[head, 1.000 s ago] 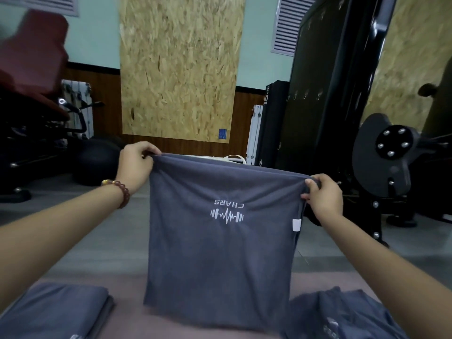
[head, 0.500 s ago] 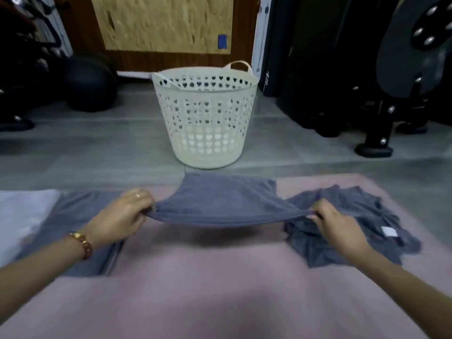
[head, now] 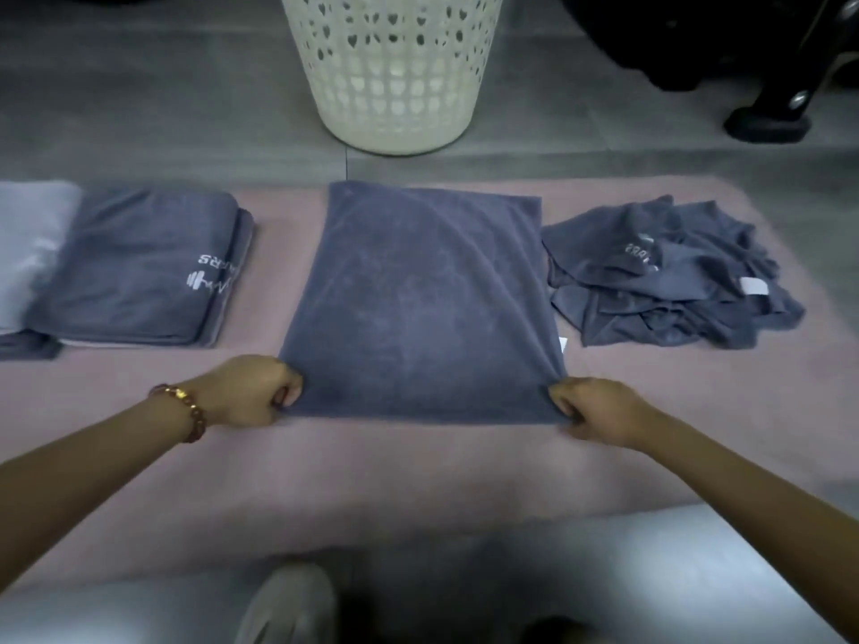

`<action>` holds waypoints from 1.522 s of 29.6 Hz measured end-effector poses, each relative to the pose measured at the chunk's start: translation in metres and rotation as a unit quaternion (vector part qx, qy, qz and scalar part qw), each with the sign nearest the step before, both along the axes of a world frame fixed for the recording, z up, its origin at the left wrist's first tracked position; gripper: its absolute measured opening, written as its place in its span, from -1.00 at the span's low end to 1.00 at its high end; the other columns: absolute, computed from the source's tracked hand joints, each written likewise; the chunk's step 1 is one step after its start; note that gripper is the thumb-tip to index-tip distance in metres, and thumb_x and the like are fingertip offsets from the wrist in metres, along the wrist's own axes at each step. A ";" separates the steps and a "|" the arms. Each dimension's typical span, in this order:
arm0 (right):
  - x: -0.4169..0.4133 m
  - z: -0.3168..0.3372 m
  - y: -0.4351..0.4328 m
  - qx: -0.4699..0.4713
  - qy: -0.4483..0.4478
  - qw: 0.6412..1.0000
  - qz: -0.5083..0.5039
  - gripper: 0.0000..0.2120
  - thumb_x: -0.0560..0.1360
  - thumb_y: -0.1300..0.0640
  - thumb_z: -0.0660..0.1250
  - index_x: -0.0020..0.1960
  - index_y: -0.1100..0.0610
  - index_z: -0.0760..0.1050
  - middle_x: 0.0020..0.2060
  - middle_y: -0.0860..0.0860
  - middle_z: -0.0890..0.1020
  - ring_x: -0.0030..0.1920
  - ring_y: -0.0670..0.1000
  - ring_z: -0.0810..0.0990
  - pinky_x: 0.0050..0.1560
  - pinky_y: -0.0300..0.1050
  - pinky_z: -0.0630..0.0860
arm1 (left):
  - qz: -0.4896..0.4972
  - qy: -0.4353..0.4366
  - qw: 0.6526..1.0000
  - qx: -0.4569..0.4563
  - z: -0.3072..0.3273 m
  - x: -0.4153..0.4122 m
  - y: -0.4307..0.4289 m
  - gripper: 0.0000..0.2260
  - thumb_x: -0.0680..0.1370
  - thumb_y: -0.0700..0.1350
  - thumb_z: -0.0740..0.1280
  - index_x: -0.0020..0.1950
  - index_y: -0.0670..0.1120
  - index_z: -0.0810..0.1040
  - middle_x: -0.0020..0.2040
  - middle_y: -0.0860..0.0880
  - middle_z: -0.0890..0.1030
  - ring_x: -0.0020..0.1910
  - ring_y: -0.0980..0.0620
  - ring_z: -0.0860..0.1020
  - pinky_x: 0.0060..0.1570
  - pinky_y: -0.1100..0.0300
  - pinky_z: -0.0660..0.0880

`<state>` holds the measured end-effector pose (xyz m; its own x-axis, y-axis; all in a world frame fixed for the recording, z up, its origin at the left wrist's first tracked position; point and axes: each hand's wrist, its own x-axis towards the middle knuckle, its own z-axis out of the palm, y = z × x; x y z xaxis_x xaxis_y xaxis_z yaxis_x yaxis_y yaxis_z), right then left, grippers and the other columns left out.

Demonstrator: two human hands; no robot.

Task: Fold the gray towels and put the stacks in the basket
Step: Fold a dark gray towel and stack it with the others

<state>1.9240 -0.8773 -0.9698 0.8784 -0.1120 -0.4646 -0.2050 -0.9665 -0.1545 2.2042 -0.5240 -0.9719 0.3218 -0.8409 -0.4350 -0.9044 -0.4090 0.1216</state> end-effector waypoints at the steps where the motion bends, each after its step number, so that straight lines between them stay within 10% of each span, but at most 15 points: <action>1: -0.003 -0.001 0.001 0.026 0.034 0.999 0.000 -0.64 0.32 0.23 0.34 -0.34 0.00 0.15 -0.36 -0.10 0.36 -0.33 -0.03 0.34 -0.40 -0.24 0.19 | -0.001 0.015 0.999 0.047 0.000 -0.006 0.000 -0.76 0.32 -0.20 0.30 -0.37 0.08 0.29 -0.41 0.15 0.40 -0.37 0.13 0.37 -0.41 0.44 0.17; 10: 0.019 0.019 0.024 0.054 0.364 0.930 0.019 -0.84 0.46 0.02 0.39 -0.07 0.10 0.56 -0.17 -0.07 0.53 -0.21 -0.11 0.45 -0.29 -0.41 0.34 | 0.041 0.231 0.904 0.358 0.008 -0.030 -0.018 -0.80 0.38 -0.31 0.34 -0.02 -0.20 0.63 -0.20 -0.03 0.59 -0.21 0.08 0.53 -0.14 0.24 0.50; 14: 0.047 0.006 0.052 -0.047 0.018 0.990 -0.133 -0.60 0.52 -0.20 0.19 0.07 0.13 0.47 0.05 0.10 0.54 0.04 0.12 0.53 -0.04 -0.05 0.44 | 0.102 0.049 0.994 0.009 0.002 -0.041 -0.042 -0.91 0.51 -0.13 0.26 -0.16 -0.10 0.51 -0.17 -0.03 0.61 -0.16 -0.05 0.57 -0.17 0.13 0.44; 17: 0.048 -0.026 0.077 -0.021 -0.179 0.982 -0.050 -0.38 0.50 -0.27 0.06 0.41 0.09 0.31 0.37 0.15 0.38 0.38 0.19 0.34 0.36 0.09 0.28 | 0.095 -0.002 0.976 -0.196 -0.018 -0.053 -0.058 -0.76 0.52 -0.05 0.30 0.15 -0.08 0.52 0.12 -0.10 0.53 0.12 -0.13 0.51 0.13 0.04 0.41; 21: 0.039 -0.050 0.044 -0.025 -0.152 0.982 0.112 -0.43 0.52 -0.23 -0.04 0.43 0.00 0.33 0.41 0.02 0.39 0.41 0.05 0.32 0.43 0.08 0.14 | 0.104 -0.024 0.978 -0.178 -0.037 -0.049 -0.077 -0.48 0.46 0.10 0.15 0.39 -0.05 0.39 0.41 -0.14 0.35 0.41 -0.15 0.30 0.39 -0.09 0.09; 26: 0.086 -0.021 -0.021 0.038 -0.279 0.945 -0.169 -0.72 0.55 -0.02 0.17 0.07 0.13 0.53 0.02 0.08 0.61 -0.01 0.13 0.59 -0.03 -0.05 0.48 | 0.161 -0.015 0.963 -0.217 -0.048 -0.013 -0.106 -0.45 0.51 0.13 0.06 0.45 -0.07 0.31 0.48 -0.11 0.27 0.50 -0.09 0.15 0.43 -0.10 0.01; 32: 0.195 -0.008 -0.119 0.173 -0.251 0.853 -0.424 -0.60 0.55 0.26 0.21 0.36 0.28 0.27 -0.05 0.13 0.58 0.08 0.12 0.52 0.06 -0.17 0.36 | 0.205 -0.032 0.950 -0.235 -0.058 0.026 -0.161 -0.50 0.58 0.08 0.05 0.50 -0.04 0.22 0.53 -0.06 0.17 0.52 -0.02 0.08 0.43 -0.08 -0.05; 36: 0.234 -0.025 -0.152 0.191 -0.225 0.846 -0.444 -0.47 0.51 0.31 0.26 0.43 0.17 0.18 -0.34 0.03 0.45 -0.20 0.05 0.47 -0.09 -0.11 0.44 | 0.202 -0.066 0.950 -0.227 -0.073 0.036 -0.177 -0.38 0.51 0.18 -0.13 0.50 -0.05 0.21 0.52 -0.05 0.18 0.52 -0.01 0.10 0.44 -0.08 -0.11; 41: 0.246 -0.055 -0.162 0.149 -0.261 0.863 -0.407 -0.58 0.43 0.35 0.26 0.27 0.13 0.44 0.17 0.15 0.54 0.08 0.13 0.54 0.09 -0.15 0.48 | 0.197 -0.115 0.947 -0.227 -0.084 0.033 -0.177 -0.42 0.53 0.14 -0.10 0.47 -0.07 0.28 0.49 -0.07 0.28 0.48 -0.03 0.20 0.43 -0.09 -0.04; 45: 0.252 -0.061 -0.163 0.163 -0.294 0.842 -0.422 -0.69 0.46 0.34 0.30 0.19 0.16 0.51 -0.14 0.04 0.55 -0.11 -0.04 0.51 -0.10 -0.33 0.43 | 0.196 -0.117 0.946 -0.232 -0.084 0.034 -0.179 -0.43 0.54 0.14 -0.07 0.46 -0.08 0.30 0.48 -0.07 0.29 0.48 -0.04 0.21 0.43 -0.09 -0.03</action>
<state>2.1756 -1.0401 -1.0306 0.6397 -0.7615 -0.1045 -0.5924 -0.4018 -0.6983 2.2386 -0.7031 -1.0560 0.6897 -0.7204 0.0734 -0.7191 -0.6695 0.1860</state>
